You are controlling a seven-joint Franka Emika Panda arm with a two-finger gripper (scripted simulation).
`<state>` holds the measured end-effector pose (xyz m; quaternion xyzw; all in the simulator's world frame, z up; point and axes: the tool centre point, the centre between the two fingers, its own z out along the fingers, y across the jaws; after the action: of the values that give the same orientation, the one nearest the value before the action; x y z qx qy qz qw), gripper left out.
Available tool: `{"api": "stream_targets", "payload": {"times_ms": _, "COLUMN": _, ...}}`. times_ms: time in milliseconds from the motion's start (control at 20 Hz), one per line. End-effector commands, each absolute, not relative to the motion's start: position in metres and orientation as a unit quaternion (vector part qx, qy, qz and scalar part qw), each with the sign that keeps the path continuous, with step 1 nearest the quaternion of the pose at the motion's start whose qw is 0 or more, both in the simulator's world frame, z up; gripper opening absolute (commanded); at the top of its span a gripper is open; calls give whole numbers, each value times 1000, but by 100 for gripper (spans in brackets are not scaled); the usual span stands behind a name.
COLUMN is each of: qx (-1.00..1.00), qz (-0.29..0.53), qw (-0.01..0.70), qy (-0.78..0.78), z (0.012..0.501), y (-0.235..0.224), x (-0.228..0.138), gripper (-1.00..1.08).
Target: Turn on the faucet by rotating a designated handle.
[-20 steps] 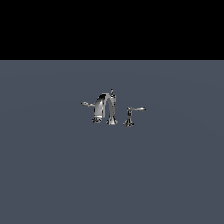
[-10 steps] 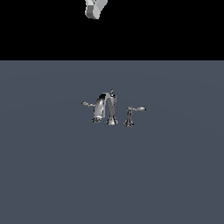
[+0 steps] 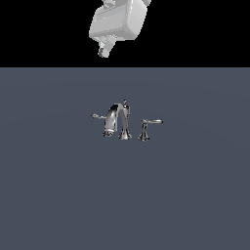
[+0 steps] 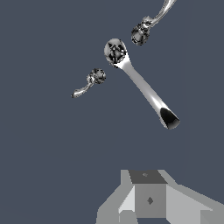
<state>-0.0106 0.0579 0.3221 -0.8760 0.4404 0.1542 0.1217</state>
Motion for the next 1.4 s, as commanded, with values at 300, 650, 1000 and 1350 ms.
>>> {"api": "stream_targets", "payload": {"times_ms": 300, "qx": -812, "qz": 155, "qw": 91, "qy": 555, "z": 261, "y": 68, "x": 36, "gripper": -100}}
{"api": "stream_targets", "payload": {"times_ms": 650, "qx": -757, "qz": 136, "qw": 60, "qy": 637, "z": 211, "y": 75, "x": 68, "gripper": -100}}
{"api": "stream_targets", "payload": {"times_ms": 1000, "qx": -701, "qz": 98, "qw": 30, "qy": 706, "z": 164, "y": 84, "x": 96, "gripper": -100}}
{"api": "stream_targets", "payload": {"times_ms": 1350, "qx": -652, "qz": 50, "qw": 10, "qy": 756, "z": 125, "y": 95, "x": 119, "gripper": -100}}
